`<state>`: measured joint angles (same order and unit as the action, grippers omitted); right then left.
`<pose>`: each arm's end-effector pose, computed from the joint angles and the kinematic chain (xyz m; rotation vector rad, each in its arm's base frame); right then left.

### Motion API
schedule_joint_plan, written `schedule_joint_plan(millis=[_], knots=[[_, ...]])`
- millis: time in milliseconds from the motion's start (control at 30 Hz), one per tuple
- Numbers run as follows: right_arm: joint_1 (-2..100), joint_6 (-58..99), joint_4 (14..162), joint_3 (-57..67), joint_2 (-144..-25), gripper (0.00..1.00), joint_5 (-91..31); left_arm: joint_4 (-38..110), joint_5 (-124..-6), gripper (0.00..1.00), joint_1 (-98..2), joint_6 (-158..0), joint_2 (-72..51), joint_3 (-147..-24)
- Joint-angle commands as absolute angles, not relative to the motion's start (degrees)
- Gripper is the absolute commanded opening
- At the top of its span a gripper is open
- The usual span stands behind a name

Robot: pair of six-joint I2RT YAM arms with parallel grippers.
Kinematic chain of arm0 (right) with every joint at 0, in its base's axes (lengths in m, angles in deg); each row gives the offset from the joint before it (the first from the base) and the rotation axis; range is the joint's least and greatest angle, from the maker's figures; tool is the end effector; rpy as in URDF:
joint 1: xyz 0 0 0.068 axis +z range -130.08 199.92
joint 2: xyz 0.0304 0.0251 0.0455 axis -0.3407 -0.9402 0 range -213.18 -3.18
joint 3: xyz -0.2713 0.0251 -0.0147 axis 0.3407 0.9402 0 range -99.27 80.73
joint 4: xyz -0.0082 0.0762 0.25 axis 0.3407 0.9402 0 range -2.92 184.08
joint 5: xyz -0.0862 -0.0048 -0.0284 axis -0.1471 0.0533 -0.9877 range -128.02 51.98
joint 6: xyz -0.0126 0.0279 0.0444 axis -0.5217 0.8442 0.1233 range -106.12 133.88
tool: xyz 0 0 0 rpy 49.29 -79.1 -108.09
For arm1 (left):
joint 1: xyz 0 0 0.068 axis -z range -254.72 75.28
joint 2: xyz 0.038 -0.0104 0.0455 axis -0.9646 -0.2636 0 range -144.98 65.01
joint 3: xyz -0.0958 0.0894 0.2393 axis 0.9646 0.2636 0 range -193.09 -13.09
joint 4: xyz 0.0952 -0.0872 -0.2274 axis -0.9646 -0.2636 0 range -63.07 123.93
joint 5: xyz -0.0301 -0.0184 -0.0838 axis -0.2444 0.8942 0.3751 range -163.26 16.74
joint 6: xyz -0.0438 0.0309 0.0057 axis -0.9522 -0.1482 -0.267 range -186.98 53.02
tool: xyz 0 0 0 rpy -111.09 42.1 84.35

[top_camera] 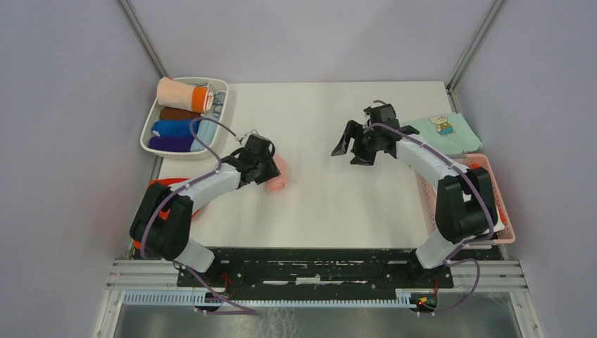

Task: Roll the towels
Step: Pick up the towel at the center of the board, then place the towel in the bin.

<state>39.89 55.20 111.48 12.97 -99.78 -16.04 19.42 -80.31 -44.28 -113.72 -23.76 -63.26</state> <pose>0.3318 0.1349 0.2244 0.3217 2.6268 0.8886 0.2686 -0.1528 0.1840 -0.4108 2.5016 -0.4051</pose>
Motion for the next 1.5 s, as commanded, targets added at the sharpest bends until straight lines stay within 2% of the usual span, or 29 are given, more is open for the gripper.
schedule_joint_plan(millis=[0,233,367,567,867,1267,1367,1467], knots=[[38.26,49.16,118.31,15.20,-92.53,0.85,-19.58,13.09,-87.57,0.03,-51.62,-119.07,-16.17,-66.01],[35.15,47.60,120.28,16.01,-91.38,0.86,-21.46,3.18,-90.47,0.03,-68.86,-118.65,-16.28,-79.28],[34.54,47.13,120.19,16.67,-90.64,0.87,-22.74,-2.98,-97.01,0.03,-75.81,-118.99,-21.82,-90.71],[33.28,46.23,121.00,17.12,-90.77,0.92,-24.46,-4.71,-96.25,0.03,-85.23,-119.79,-33.64,-103.54],[32.12,44.94,121.36,16.95,-91.08,0.99,-25.65,-7.12,-96.02,0.03,-89.57,-121.28,-50.69,-119.69],[30.17,44.52,121.42,16.92,-94.04,0.99,-25.38,-6.59,-92.63,0.03,-90.19,-124.22,-64.72,-133.32],[29.81,44.55,121.06,17.23,-94.41,0.99,-25.08,-5.30,-91.91,0.09,-90.14,-125.13,-66.92,-134.15],[29.59,44.81,120.60,17.50,-94.75,0.99,-24.40,-3.03,-90.59,0.21,-90.18,-126.08,-68.62,-134.12]])
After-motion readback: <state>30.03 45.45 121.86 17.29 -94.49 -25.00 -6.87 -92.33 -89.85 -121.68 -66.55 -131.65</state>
